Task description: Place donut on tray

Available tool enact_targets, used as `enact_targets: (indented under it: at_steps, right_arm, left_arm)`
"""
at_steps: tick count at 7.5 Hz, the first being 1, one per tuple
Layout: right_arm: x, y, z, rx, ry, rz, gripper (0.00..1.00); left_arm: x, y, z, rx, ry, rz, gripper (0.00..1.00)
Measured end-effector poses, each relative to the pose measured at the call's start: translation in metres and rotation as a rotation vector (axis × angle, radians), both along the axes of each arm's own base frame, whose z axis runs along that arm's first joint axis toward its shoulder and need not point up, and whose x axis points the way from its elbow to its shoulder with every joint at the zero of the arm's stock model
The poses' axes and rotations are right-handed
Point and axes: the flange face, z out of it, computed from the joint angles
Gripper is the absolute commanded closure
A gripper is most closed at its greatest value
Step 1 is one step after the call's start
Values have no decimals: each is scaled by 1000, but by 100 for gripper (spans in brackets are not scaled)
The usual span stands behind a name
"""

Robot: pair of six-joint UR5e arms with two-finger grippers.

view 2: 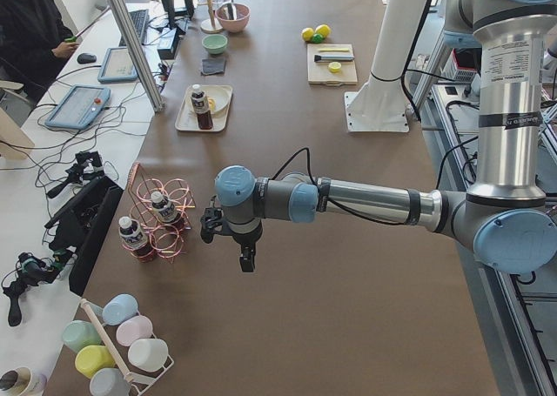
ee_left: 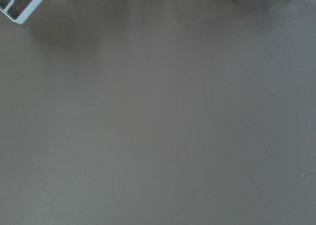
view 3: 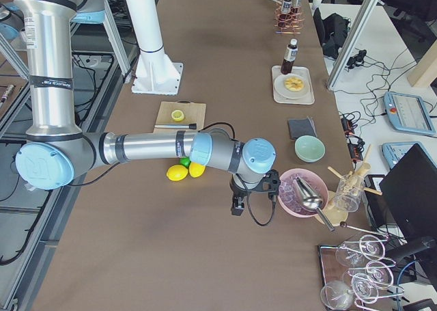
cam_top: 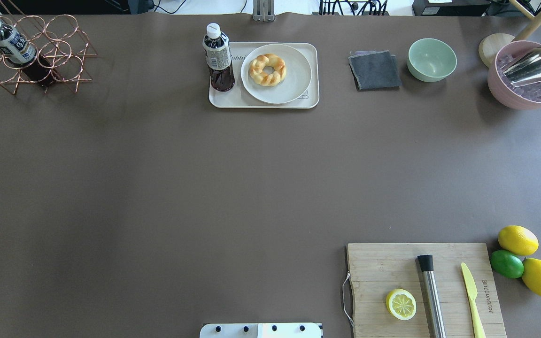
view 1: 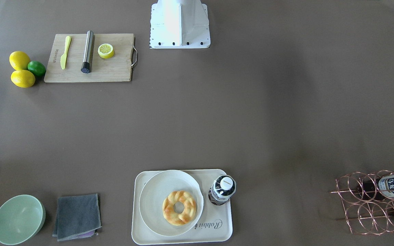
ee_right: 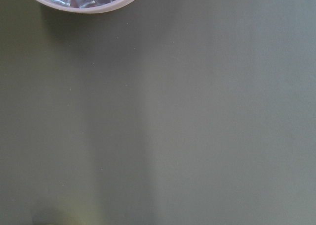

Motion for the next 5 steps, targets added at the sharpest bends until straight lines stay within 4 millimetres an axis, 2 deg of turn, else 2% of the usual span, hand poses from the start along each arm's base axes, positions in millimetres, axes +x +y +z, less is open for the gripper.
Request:
enact_targets:
  at_steps: [5]
  right_arm:
    - [-1, -6, -5, 17, 2, 4, 0]
  left_arm:
    - [2, -3, -2, 2, 14, 2, 2]
